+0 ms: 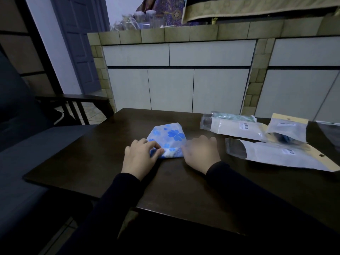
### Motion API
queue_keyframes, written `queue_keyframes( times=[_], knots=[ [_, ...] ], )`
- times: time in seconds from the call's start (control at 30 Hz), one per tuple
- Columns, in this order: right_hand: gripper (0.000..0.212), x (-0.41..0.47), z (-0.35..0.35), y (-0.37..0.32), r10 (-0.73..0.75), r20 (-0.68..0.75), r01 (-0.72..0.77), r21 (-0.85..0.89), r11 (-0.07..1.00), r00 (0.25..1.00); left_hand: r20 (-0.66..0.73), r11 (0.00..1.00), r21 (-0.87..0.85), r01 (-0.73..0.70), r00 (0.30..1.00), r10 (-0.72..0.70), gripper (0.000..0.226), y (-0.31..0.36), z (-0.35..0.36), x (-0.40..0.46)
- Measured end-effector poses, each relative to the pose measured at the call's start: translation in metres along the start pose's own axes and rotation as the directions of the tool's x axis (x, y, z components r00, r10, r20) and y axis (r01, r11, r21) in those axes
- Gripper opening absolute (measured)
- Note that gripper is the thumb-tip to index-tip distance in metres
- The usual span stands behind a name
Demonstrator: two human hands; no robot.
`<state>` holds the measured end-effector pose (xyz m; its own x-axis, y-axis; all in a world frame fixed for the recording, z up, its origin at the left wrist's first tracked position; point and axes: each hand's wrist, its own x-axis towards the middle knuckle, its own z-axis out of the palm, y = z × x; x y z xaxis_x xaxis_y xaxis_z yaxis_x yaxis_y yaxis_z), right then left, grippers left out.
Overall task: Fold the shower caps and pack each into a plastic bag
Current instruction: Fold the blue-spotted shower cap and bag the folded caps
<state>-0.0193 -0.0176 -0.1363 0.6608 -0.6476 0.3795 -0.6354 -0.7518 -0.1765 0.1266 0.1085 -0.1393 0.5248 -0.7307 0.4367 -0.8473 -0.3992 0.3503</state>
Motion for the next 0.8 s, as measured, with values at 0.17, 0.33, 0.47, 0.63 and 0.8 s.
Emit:
queue_keyframes(
  times=[0.17, 0.33, 0.47, 0.63, 0.8],
  knots=[
    [0.021, -0.004, -0.002, 0.003, -0.174, -0.108, 0.176, 0.010, 0.984, 0.979, 0.005, 0.990, -0.003, -0.139, 0.990, 0.139, 0.018, 0.001, 0.000, 0.000],
    [0.036, -0.005, -0.008, 0.005, -0.168, 0.066, 0.172, -0.072, 0.982, 0.984, 0.074, 0.997, -0.057, -0.044, 0.996, 0.048, 0.016, -0.004, 0.002, 0.001],
    [0.037, -0.003, -0.010, 0.007, -0.104, 0.120, 0.107, -0.015, 0.994, 0.987, 0.092, 0.995, -0.095, -0.005, 0.996, 0.014, 0.022, -0.006, 0.003, 0.002],
    [0.034, -0.002, -0.009, 0.006, -0.101, 0.110, 0.105, -0.036, 0.994, 0.989, 0.079, 0.997, -0.071, -0.013, 0.997, 0.019, 0.020, -0.005, 0.004, 0.003],
    [0.033, -0.003, -0.008, 0.005, -0.121, 0.072, 0.125, -0.049, 0.991, 0.990, 0.047, 0.998, -0.054, -0.040, 0.998, 0.042, 0.021, -0.004, 0.003, 0.003]
  ],
)
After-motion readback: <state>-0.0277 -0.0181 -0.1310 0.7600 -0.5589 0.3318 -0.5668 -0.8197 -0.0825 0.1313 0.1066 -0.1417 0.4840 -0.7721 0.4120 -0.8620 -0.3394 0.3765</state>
